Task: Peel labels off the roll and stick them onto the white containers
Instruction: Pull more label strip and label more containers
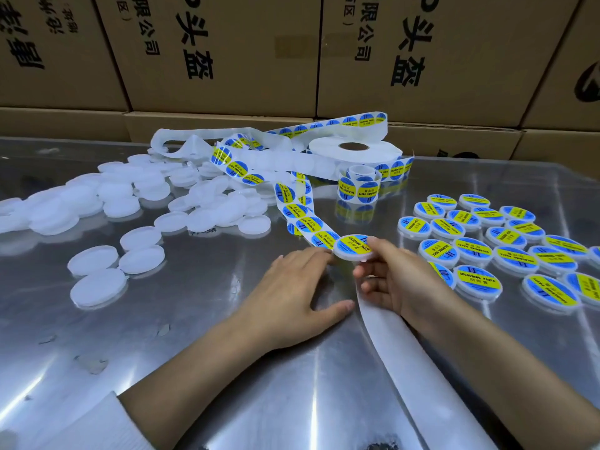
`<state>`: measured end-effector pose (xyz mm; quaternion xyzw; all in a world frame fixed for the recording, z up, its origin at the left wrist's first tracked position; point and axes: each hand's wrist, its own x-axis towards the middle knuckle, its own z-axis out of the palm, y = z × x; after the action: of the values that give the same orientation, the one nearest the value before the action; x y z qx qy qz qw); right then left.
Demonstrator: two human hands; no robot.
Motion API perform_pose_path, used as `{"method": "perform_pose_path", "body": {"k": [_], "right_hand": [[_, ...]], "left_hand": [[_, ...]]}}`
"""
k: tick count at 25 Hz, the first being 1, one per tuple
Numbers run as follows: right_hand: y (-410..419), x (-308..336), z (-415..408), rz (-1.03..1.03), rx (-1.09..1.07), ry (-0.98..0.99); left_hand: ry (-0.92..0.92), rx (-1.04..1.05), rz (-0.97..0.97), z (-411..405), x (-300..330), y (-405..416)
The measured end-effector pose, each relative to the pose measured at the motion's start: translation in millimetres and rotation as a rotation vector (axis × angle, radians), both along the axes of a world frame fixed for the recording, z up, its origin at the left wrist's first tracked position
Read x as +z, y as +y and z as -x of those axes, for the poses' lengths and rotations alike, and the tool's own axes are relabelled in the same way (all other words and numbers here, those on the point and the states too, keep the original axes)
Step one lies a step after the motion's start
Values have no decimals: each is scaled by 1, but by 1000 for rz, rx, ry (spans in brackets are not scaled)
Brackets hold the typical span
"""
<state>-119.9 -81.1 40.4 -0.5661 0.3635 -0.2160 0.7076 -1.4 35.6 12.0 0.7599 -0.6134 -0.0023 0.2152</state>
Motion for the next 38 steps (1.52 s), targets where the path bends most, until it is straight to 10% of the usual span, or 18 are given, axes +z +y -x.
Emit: {"method": "perform_pose_path", "body": {"k": [10, 19, 22, 27, 32, 38], "right_hand": [[3, 3, 1, -77, 215, -57], [-16, -13, 16, 976, -73, 720], [-13, -9, 17, 1186, -225, 617], [-8, -21, 6, 1358, 198, 597], [-36, -32, 16, 1165, 57, 1001], [-14, -28, 0, 1259, 205, 498]], "left_hand": [[84, -34, -119, -2, 1, -1], [82, 79, -59, -9, 8, 3], [96, 69, -24, -11, 7, 2], [85, 13, 1, -17, 3, 1], [42, -11, -78, -18, 0, 0], [46, -6, -195, -24, -5, -3]]}}
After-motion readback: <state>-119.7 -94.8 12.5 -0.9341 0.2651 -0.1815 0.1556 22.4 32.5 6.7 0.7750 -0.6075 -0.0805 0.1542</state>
